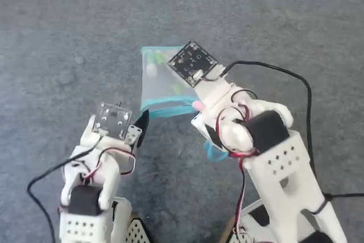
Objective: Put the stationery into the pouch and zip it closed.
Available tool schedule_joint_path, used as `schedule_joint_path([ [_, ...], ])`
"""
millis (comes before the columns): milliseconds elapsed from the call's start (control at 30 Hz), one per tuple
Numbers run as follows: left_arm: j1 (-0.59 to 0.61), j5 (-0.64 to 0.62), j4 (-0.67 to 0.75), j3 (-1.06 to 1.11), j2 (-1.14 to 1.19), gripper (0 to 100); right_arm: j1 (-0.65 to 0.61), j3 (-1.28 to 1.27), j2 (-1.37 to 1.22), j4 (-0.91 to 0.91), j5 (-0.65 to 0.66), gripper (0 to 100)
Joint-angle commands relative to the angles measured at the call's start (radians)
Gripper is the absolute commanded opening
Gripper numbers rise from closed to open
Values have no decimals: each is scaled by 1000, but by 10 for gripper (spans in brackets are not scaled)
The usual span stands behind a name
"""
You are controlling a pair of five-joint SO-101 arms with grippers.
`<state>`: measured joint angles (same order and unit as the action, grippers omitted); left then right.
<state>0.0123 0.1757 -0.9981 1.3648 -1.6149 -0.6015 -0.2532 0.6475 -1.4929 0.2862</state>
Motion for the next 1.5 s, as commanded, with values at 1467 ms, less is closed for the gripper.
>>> schedule_joint_path([
  [1467, 5, -175, 338, -28, 351, 53, -183, -644, 615, 302, 167, 270],
])
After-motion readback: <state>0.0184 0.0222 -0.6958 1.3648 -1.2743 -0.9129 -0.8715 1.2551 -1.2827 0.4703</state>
